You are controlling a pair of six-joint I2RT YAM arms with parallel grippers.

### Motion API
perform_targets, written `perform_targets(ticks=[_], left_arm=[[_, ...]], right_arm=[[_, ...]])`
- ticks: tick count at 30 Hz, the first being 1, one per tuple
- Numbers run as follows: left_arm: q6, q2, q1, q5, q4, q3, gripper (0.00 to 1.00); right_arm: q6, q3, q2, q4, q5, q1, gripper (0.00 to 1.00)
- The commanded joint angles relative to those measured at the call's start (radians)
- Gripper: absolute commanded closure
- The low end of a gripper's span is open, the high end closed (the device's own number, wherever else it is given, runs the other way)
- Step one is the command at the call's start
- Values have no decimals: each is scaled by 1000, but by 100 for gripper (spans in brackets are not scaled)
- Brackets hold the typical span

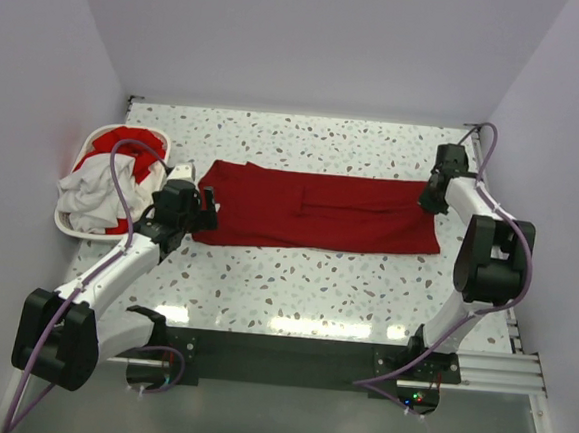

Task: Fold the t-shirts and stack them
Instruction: Fold the tshirt

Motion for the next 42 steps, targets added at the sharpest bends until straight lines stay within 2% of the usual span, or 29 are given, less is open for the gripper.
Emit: perform_targets(ticks=[1, 16, 19, 21, 25, 29, 33, 35, 38, 42], left_arm=[[5, 4, 9, -25, 9, 19, 5], [2, 29, 9, -27, 1, 25, 7], [2, 30, 9, -25, 1, 25, 7], [2, 35, 9, -25, 1, 25, 7], [2, 36, 9, -27, 1, 25, 6], [8, 33, 9, -27, 7, 25, 5], [31, 58, 9, 22, 47, 54, 3], [40, 91, 7, 50, 49, 120, 3], [60, 177, 7, 70, 73, 210, 7], [83, 341, 7, 105, 105, 331, 13]], right_arm=[[-4, 59, 19, 12, 26, 1, 100], [-27, 178, 89, -9, 15, 1, 100], [-28, 198, 115, -3, 6, 2, 97], [-28, 209, 126, 9, 0, 2, 93], [-30, 228, 129, -8, -11, 2, 76], [-24, 179, 39, -11, -29, 1, 57], [-20, 55, -65, 26, -149, 7, 48], [-30, 8, -104, 53, -268, 16, 47], [-27, -55, -141, 129, -429, 71, 46], [12, -16, -75, 204, -549, 218, 46]])
